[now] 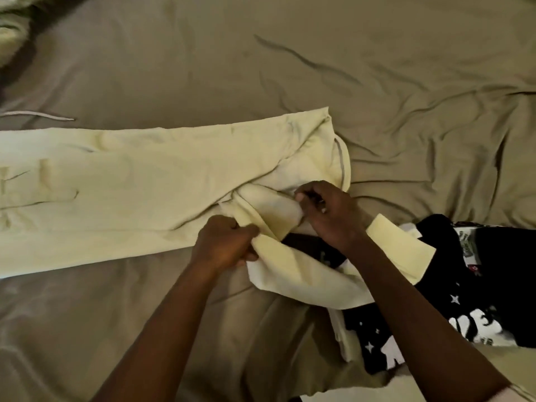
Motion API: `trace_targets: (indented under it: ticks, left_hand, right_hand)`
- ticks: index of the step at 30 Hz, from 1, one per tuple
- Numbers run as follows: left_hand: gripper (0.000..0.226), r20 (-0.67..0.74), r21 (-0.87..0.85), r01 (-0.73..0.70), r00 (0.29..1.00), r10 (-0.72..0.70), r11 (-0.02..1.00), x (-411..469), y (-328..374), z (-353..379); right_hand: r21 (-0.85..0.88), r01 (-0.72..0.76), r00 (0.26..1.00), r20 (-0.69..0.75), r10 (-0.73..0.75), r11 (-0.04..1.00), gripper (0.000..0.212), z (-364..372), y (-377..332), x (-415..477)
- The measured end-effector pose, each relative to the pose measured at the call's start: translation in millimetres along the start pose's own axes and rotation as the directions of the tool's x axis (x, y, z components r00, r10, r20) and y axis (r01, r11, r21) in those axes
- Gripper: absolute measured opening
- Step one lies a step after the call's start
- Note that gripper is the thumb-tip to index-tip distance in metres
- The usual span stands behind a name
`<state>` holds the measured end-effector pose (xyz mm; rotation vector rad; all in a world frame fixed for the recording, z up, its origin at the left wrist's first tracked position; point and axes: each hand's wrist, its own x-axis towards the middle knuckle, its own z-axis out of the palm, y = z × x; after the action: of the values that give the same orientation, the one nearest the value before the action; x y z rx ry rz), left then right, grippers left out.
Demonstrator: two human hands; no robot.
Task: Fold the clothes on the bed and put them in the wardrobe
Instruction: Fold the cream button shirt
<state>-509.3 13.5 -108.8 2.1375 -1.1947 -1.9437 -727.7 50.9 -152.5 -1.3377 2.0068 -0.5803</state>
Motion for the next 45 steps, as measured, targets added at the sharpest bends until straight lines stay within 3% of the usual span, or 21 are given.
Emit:
trace_targets:
  ticks: [2, 5, 8, 10, 11, 13, 15, 17, 19, 22, 24, 26, 27, 28, 30, 31, 33, 35, 38, 41, 45]
  left_hand:
    - [0.017, 0.025, -0.283, 0.063, 0.998, -0.058, 0.957, -2, 20, 2]
    - [0.025, 0.139, -0.648, 0.118, 0.99, -0.035, 0.753, -2, 50, 1]
    - [0.027, 0.153, -0.738, 0.066, 0.986, 0.071, 0.671, 9, 73, 2]
    - [0.025, 0.191, -0.668, 0.032, 0.973, 0.129, 0.743, 18, 81, 3]
    - [0.025, 0.186, -0.623, 0.009, 0.973, 0.137, 0.782, 19, 83, 4]
    - [0.02, 0.038, -0.572, -0.113, 0.986, 0.164, 0.813, 22, 79, 1]
    - [0.011, -0.199, -0.51, -0.261, 0.963, 0.183, 0.82, 19, 65, -4]
    - [0.012, -0.362, -0.342, -0.36, 0.903, 0.232, 0.868, 16, 41, -9]
    - [0.021, -0.431, 0.006, -0.42, 0.818, 0.381, 0.908, 18, 11, -14]
    - [0.06, -0.298, 0.629, -0.433, 0.633, 0.714, 0.646, 37, -16, -20]
    - [0.063, -0.266, 0.723, -0.428, 0.552, 0.79, 0.542, 47, -11, -25]
    - [0.046, -0.279, 0.748, -0.432, 0.484, 0.829, 0.504, 51, -5, -27]
    - [0.035, -0.273, 0.769, -0.43, 0.448, 0.851, 0.474, 50, -4, -26]
    - [0.026, -0.242, 0.787, -0.443, 0.419, 0.875, 0.43, 47, -6, -24]
    - [0.02, -0.109, 0.792, -0.501, 0.444, 0.889, 0.347, 39, -20, -17]
    - [0.023, -0.024, 0.807, -0.508, 0.481, 0.876, 0.301, 36, -30, -13]
    - [0.036, 0.094, 0.855, -0.467, 0.568, 0.818, 0.227, 33, -53, -7]
    - [0.041, 0.087, 0.875, -0.428, 0.599, 0.796, 0.226, 37, -68, -6]
    - [0.031, 0.046, 0.848, -0.464, 0.544, 0.838, 0.255, 47, -79, -7]
    - [0.025, 0.059, 0.831, -0.5, 0.514, 0.856, 0.244, 48, -84, -10]
    - [0.015, 0.041, 0.808, -0.539, 0.457, 0.888, 0.24, 34, -86, -15]
  right_hand:
    - [0.118, -0.037, 0.996, 0.09, 0.027, 0.992, 0.029, -10, -5, -12]
    - [0.274, 0.003, 0.998, 0.063, -0.021, 0.962, 0.035, -27, -18, -36]
    - [0.118, -0.039, 0.971, 0.238, 0.01, 0.992, 0.032, -43, -23, -53]
    - [-0.024, -0.049, 0.971, 0.233, 0.053, 0.998, 0.023, -52, -21, -57]
    - [0.037, -0.097, 0.979, 0.184, 0.089, 0.995, 0.013, -58, -25, -59]
    - [0.492, -0.224, 0.975, 0.11, 0.195, 0.842, 0.012, -68, -41, -58]
    - [0.75, -0.173, 0.952, -0.038, 0.302, 0.638, 0.016, -79, -56, -50]
    - [0.699, -0.105, 0.905, -0.227, 0.359, 0.707, 0.013, -78, -54, -29]
    - [0.599, -0.172, 0.856, -0.302, 0.419, 0.782, 0.018, -72, -43, -3]
    - [0.477, -0.232, 0.808, -0.391, 0.441, 0.848, 0.04, -60, -36, 23]
    - [0.375, -0.152, 0.729, -0.582, 0.36, 0.915, 0.044, -51, -38, 25]
    - [0.192, -0.028, 0.627, -0.761, 0.167, 0.981, 0.031, -43, -46, 12]
    - [0.058, -0.005, 0.643, -0.764, 0.047, 0.998, 0.023, -38, -49, -1]
    - [-0.044, -0.009, 0.746, -0.666, -0.023, 0.999, 0.024, -32, -53, -14]
    - [-0.05, -0.19, 0.968, -0.178, 0.178, 0.981, 0.038, -13, -60, -44]
    - [0.046, -0.382, 0.921, 0.098, 0.376, 0.923, 0.036, -1, -61, -58]
    - [0.39, -0.723, 0.691, 0.408, 0.597, 0.571, 0.017, 28, -52, -77]
    - [0.653, -0.677, 0.642, 0.299, 0.707, 0.339, 0.014, 51, -38, -80]
    - [0.887, -0.39, 0.599, 0.04, 0.8, 0.247, 0.02, 55, -36, -62]
    - [0.914, -0.224, 0.554, -0.167, 0.815, 0.339, 0.008, 52, -30, -47]
    - [0.729, -0.313, 0.538, -0.392, 0.746, 0.608, 0.006, 49, -8, -43]
